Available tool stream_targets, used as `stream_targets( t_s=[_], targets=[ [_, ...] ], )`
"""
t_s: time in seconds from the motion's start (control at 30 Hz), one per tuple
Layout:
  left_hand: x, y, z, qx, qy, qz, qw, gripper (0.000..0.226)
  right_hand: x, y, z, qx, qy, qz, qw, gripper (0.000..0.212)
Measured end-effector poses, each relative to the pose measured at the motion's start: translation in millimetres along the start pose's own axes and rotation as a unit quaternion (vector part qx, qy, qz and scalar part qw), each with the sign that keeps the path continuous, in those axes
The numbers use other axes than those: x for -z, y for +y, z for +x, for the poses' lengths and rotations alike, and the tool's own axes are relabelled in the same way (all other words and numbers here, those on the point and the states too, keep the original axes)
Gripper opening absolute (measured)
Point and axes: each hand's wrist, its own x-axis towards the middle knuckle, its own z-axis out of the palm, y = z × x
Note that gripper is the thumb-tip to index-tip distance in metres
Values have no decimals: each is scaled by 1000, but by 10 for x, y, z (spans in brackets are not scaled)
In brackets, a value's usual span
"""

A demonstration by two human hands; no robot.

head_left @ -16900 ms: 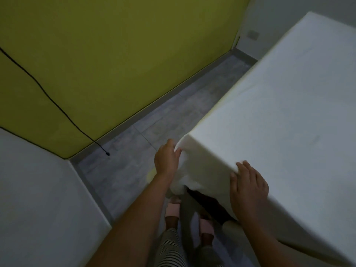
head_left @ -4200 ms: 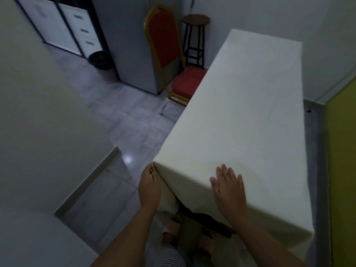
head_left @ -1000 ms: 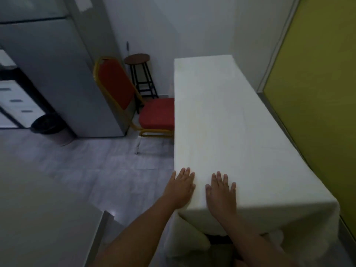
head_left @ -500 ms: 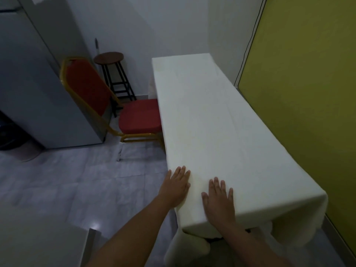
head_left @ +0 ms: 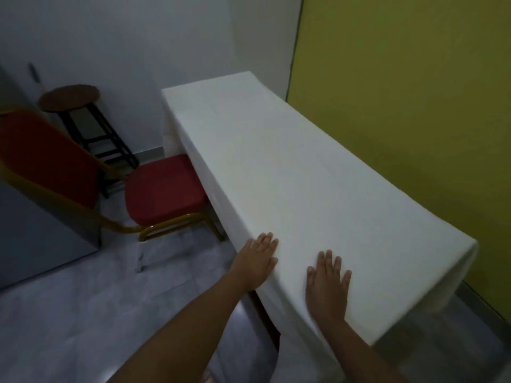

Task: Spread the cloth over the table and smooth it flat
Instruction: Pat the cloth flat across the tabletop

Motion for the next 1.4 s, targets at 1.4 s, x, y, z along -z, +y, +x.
stream_targets(
  t_s=[1.4],
  targets=[
    [1165,-2741,2580,-169,0,21,985,55,-423,-2918,1407,-14,34,0,999,51]
  ],
)
